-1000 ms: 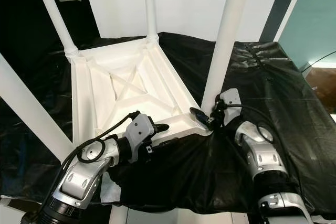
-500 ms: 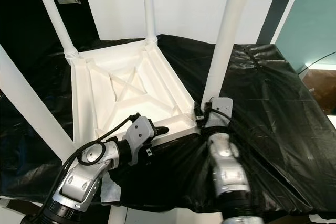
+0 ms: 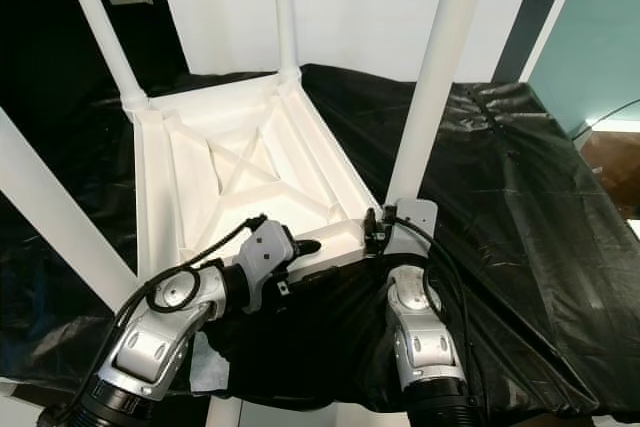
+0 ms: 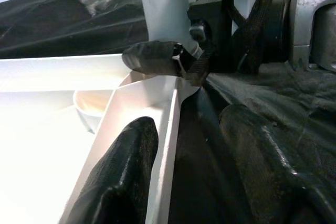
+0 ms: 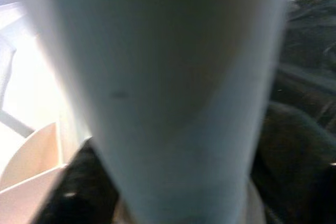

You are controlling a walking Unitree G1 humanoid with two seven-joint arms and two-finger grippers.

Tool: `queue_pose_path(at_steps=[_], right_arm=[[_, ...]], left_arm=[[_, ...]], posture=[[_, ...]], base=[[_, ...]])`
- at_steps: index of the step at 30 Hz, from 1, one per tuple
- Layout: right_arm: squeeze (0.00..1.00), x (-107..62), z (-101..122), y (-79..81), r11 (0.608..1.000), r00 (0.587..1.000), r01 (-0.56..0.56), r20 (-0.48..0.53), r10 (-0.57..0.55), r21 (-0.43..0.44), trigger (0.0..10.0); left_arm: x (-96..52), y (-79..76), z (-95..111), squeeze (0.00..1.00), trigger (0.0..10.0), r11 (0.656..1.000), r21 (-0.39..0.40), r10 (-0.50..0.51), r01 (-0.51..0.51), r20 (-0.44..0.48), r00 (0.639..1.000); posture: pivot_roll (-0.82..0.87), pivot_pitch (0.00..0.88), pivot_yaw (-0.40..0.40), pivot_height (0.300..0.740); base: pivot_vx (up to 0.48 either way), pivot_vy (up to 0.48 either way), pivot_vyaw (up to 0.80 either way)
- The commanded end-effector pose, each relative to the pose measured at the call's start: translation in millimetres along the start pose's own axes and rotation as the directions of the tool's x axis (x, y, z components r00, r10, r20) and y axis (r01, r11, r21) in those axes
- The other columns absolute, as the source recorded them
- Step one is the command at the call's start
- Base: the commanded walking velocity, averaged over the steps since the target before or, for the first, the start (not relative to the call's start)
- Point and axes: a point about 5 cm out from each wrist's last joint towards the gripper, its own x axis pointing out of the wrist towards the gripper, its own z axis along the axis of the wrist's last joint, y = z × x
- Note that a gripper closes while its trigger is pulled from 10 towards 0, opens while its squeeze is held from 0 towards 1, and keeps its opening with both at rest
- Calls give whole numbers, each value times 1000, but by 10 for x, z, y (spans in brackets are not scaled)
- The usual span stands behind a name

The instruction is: Building children table

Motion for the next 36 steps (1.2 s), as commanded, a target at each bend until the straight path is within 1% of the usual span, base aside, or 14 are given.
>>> queue_pose_path(at_steps=[1,11,14,15,18,19,20,21,22,23,26,29,32,36], right_arm=[[1000,3,-21,-3,1000,1000,-18,-3,18,9,10000],[1000,-27,87,-57,996,994,-83,75,80,34,10000],[1000,-100,137,-64,993,988,-100,121,92,63,10000],[1000,-149,174,-58,992,984,-108,147,97,70,10000],[1000,-172,183,-50,990,983,-116,154,103,76,10000],[220,-178,183,-49,990,982,-119,156,106,76,10000],[220,-180,181,-53,990,982,-119,156,107,75,10000],[0,-180,178,-65,991,982,-117,156,105,69,10000],[0,-180,177,-74,991,983,-114,155,103,65,10000],[0,-178,175,-82,991,982,-116,155,105,63,10000],[0,-177,174,-102,991,981,-123,156,114,48,10000],[0,-190,153,-119,991,982,-124,148,117,44,10000],[0,-237,116,-128,991,983,-128,136,122,42,10000],[0,-244,109,-134,991,984,-124,133,117,42,10000]], left_arm=[[-1,17,10,0,10000,999,5,46,-46,-1,999],[-32,23,22,0,10000,999,2,52,-53,6,999],[-104,-24,54,0,10000,998,-65,16,-14,39,999],[-178,-80,52,1000,10000,989,-138,-39,46,53,998],[-241,-115,15,1000,10000,982,-172,-72,78,40,997],[-272,-127,3,1000,10000,983,-166,-79,83,33,996],[-307,-135,-5,1000,10000,983,-162,-82,84,23,996],[-389,-188,3,796,10000,986,-115,-122,122,5,992],[-443,-229,11,796,10000,985,-85,-154,152,-9,988],[-516,-260,22,0,10000,980,-84,-183,181,-18,983],[-644,-246,3,0,10000,974,-136,-190,181,-52,980],[-752,-230,-67,0,10000,977,-132,-179,165,-107,978],[-1015,-256,-125,0,10000,974,-165,-181,154,-164,970],[-1092,-260,-125,0,10000,974,-172,-178,149,-171,969]], posture=[[-46,0,-4,740],[-35,0,-11,740],[-30,0,-15,740],[-28,0,-17,740],[-27,0,-17,740],[-27,0,-17,740],[-25,0,-17,740],[-27,0,-13,740],[-27,0,-13,740],[-25,2,-9,740],[-20,7,-3,740],[-21,11,-1,740],[-15,16,2,740],[-13,20,5,740]], base=[[0,0,0],[0,0,0],[0,0,0],[0,0,0],[0,0,0],[0,0,0],[0,0,0],[0,0,0],[0,0,0],[0,0,0],[0,0,0],[0,0,0],[0,0,0],[0,0,0]])
